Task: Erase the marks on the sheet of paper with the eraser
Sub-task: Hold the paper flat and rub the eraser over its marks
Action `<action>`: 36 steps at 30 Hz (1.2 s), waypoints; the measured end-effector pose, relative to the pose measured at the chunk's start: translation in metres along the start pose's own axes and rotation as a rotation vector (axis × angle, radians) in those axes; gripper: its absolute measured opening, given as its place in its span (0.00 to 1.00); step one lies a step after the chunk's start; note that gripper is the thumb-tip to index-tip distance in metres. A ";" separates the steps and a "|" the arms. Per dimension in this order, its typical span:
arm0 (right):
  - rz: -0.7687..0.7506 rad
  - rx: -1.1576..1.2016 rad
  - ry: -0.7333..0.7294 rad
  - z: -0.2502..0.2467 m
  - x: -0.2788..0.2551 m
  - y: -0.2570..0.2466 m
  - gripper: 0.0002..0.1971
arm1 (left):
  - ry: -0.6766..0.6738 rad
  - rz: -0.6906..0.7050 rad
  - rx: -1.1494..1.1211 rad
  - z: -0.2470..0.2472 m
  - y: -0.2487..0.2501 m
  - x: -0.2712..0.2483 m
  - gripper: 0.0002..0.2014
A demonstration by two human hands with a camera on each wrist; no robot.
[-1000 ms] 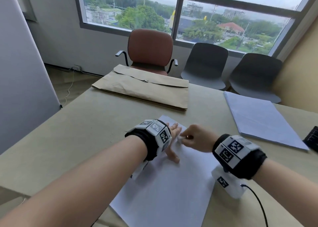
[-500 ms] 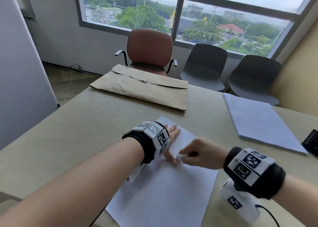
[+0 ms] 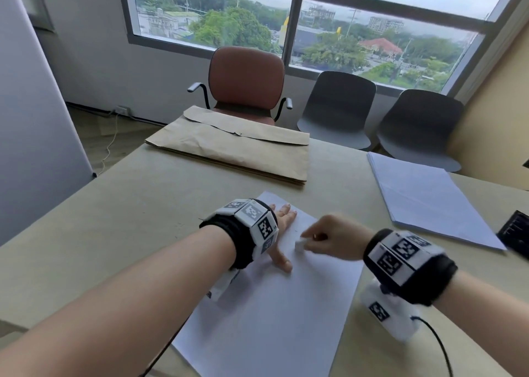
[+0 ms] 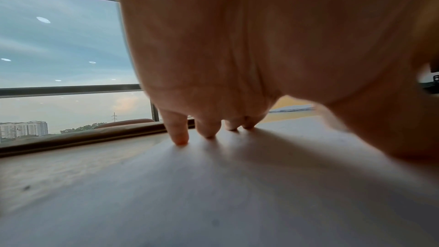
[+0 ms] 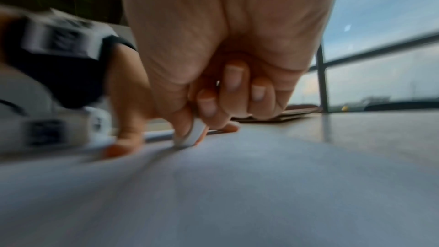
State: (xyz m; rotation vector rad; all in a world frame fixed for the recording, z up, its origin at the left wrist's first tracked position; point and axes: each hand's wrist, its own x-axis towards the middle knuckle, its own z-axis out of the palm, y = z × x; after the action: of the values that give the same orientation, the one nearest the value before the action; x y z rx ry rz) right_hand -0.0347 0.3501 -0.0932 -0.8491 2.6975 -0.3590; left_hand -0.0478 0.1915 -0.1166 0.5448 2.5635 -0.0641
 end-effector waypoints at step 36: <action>-0.009 0.002 -0.045 0.001 -0.008 -0.004 0.11 | -0.026 -0.014 0.017 0.000 0.001 -0.001 0.60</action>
State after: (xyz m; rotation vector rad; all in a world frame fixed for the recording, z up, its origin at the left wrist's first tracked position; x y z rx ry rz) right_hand -0.0259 0.3520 -0.0910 -0.8593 2.6524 -0.3409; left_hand -0.0467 0.1921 -0.1161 0.5290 2.5434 -0.0976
